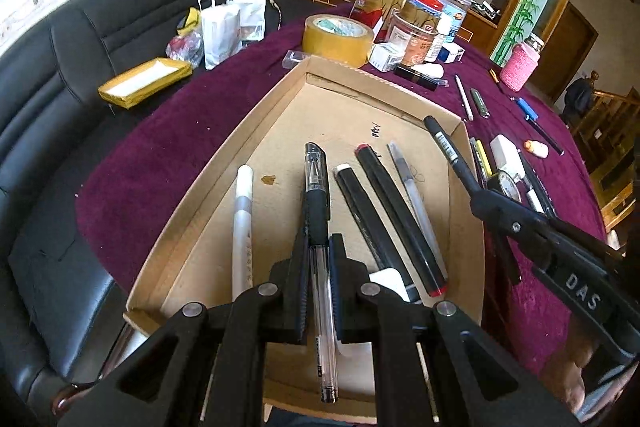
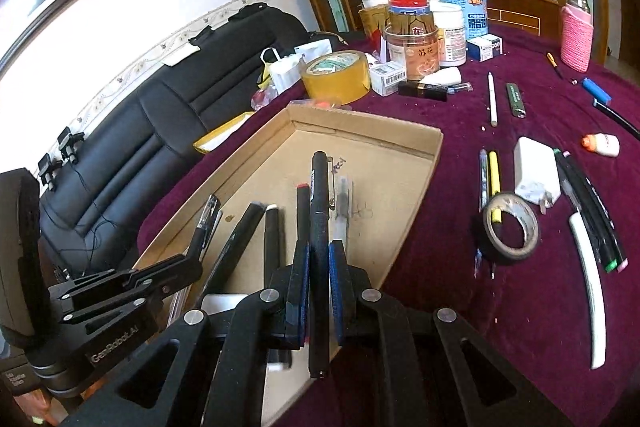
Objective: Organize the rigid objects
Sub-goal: 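Lower both pens into the tray and open both tools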
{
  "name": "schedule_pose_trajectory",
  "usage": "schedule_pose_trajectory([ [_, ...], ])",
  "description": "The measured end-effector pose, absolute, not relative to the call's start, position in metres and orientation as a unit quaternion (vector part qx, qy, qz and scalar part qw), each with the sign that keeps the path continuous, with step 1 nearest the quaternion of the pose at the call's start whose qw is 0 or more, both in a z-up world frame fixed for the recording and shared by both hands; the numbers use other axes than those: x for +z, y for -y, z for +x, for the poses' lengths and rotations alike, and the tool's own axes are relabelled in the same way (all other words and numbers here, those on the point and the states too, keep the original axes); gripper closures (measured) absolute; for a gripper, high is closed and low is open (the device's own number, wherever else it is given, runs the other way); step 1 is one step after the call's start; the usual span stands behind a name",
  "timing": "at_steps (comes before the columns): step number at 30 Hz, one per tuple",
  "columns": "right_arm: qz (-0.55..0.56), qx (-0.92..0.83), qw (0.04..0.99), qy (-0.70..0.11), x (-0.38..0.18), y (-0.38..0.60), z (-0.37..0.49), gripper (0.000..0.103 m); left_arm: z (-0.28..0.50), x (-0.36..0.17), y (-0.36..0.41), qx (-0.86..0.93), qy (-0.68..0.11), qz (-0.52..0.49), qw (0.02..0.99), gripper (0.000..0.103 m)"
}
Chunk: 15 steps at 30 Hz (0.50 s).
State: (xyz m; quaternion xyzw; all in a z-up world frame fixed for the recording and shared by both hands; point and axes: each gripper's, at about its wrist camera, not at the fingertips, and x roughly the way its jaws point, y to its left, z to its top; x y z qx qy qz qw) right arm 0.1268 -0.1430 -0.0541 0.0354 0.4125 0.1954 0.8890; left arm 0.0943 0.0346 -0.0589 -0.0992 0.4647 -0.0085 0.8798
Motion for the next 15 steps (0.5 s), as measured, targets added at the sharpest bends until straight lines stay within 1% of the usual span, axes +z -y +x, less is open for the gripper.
schedule_pose_trajectory([
  [4, 0.029, 0.183, 0.891, -0.415, -0.059, 0.141, 0.149, 0.094, 0.106, -0.063, -0.048, -0.012, -0.473, -0.116, 0.874, 0.094],
  [10, 0.036, 0.16, 0.883, -0.44, -0.079, 0.138, 0.186, 0.094, 0.118, -0.072, -0.064, -0.026, -0.486, -0.146, 0.861, 0.093],
  [15, 0.044, 0.156, 0.878, -0.45, -0.091, 0.136, 0.203, 0.094, 0.127, -0.078, -0.067, -0.029, -0.494, -0.151, 0.856, 0.093],
])
